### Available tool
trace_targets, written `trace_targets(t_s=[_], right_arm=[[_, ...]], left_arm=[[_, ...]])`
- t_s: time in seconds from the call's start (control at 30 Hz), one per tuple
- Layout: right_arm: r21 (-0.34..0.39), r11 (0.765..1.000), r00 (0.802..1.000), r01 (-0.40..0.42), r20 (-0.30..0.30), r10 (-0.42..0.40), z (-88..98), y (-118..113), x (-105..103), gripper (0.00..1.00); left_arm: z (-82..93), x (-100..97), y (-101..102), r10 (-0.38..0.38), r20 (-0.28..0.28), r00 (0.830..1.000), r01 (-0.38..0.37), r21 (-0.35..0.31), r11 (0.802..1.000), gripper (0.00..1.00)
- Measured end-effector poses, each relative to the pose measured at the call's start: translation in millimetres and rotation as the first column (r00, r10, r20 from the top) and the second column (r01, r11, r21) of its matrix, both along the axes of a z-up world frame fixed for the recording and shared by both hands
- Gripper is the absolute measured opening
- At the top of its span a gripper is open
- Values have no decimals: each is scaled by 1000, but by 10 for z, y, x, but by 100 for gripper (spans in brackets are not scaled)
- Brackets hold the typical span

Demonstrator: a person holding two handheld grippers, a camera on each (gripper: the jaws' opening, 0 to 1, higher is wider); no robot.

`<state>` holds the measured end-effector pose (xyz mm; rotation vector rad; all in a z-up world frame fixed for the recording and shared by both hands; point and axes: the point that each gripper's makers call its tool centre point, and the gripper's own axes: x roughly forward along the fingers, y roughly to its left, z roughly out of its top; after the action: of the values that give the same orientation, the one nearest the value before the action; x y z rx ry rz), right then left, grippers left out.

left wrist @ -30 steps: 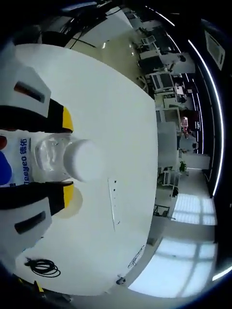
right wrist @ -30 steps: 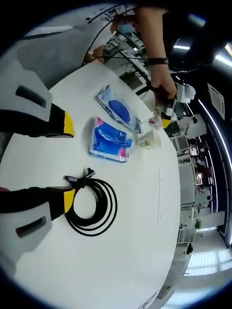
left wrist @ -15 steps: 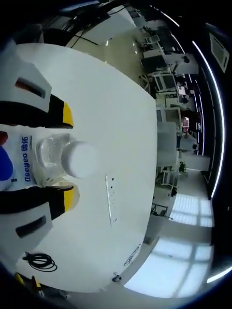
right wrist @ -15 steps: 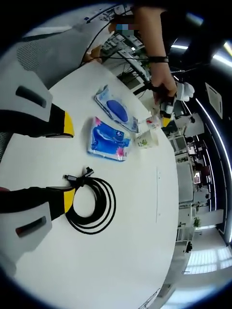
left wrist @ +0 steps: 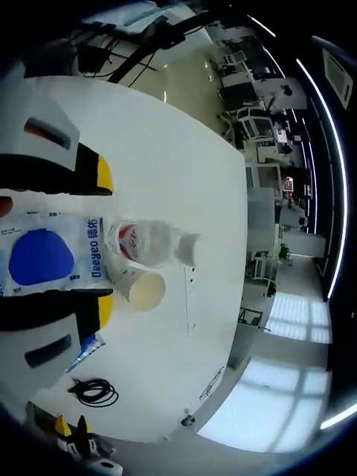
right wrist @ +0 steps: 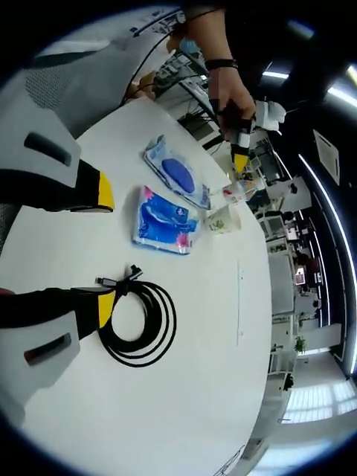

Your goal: Arrange the tabletop items into an orderly group along one side of the table until the central work area is clear of visible clutter.

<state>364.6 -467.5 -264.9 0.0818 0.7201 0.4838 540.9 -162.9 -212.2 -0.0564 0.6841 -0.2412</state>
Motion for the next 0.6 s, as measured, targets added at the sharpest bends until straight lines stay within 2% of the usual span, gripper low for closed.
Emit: trace_targets(t_s=[0.2,0.6], right_arm=[[-1,1000,1000,-12,0,12,-7,55,-80,39],[10,1000,1000,-18,-2,18,-15,212,-208,39]], left_arm=[[-43,-338,130,16,-20,1000,-16,-2,1000,48],[-169,-927,223,32,-63,998,-35,-50,998,48]])
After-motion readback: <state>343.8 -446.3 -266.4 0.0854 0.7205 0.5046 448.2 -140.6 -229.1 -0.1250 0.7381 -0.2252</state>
